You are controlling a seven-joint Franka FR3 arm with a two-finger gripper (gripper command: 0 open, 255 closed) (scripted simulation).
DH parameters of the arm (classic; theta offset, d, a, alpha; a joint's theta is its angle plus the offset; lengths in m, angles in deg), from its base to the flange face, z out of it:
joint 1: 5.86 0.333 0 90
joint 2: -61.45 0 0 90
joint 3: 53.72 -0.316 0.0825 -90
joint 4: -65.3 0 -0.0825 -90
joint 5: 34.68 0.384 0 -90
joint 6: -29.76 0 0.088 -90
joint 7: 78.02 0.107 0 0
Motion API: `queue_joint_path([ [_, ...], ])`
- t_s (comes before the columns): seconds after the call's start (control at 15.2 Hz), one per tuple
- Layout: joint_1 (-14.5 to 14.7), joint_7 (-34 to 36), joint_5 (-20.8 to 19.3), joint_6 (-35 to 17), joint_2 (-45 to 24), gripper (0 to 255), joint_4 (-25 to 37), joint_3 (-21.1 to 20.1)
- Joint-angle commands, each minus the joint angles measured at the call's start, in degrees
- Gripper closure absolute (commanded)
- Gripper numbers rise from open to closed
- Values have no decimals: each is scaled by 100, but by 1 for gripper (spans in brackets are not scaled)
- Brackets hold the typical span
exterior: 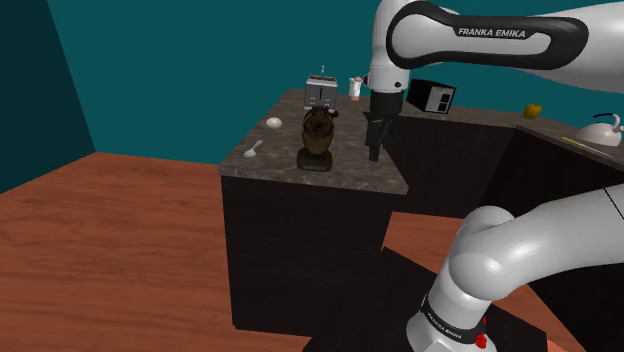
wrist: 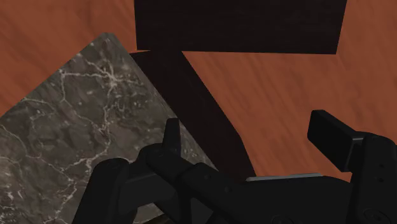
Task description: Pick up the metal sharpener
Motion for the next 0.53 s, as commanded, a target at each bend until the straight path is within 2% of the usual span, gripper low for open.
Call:
queue_joint_path([
  [0.0,0,0,0,0,0,0,0,0],
  [0.46,41,-1137,-361,-271,-1328,0,1148,662],
])
